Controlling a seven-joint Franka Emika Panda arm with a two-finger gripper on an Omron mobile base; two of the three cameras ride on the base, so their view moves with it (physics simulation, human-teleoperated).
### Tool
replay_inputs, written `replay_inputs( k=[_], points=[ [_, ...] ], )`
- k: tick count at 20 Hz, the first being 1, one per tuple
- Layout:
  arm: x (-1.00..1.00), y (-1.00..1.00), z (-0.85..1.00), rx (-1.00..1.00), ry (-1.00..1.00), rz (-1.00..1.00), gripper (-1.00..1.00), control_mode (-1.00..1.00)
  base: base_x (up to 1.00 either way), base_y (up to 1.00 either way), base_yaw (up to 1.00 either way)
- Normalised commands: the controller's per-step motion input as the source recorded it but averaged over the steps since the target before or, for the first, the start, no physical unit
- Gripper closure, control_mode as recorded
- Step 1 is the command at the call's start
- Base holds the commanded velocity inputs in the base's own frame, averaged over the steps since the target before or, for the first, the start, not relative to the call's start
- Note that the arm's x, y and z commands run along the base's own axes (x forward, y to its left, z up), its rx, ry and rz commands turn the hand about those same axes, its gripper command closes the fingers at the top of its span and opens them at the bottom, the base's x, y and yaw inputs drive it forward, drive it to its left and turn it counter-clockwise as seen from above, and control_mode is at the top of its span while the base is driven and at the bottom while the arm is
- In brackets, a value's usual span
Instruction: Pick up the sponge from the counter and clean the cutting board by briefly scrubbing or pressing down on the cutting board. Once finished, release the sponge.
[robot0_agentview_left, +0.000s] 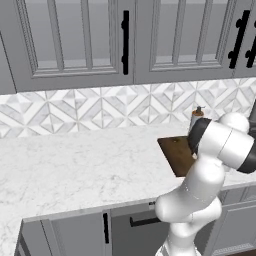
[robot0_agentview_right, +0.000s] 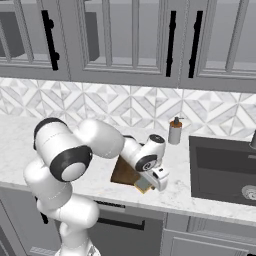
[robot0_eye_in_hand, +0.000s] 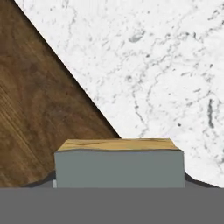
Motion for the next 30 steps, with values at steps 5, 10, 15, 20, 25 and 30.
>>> replay_inputs(
  k=[5,10,15,20,25,30],
  points=[
    [-0.11,0.0,0.49,0.0,0.02,0.0,1.0,-1.0,0.0,0.0,0.0],
    [0.02,0.0,0.42,0.0,0.12,0.0,1.0,-1.0,0.0,0.0,0.0],
    [0.04,0.16,0.01,0.01,0.01,0.0,1.0,-1.0,0.0,0.0,0.0],
    [0.0,0.0,-0.45,0.09,-0.08,0.0,1.0,-1.0,0.0,0.0,0.0],
    [0.22,0.11,-0.12,0.0,-0.04,0.0,1.0,-1.0,0.0,0.0,0.0],
    [0.31,0.05,0.0,0.0,0.05,0.0,1.0,-1.0,0.0,0.0,0.0]
  ],
)
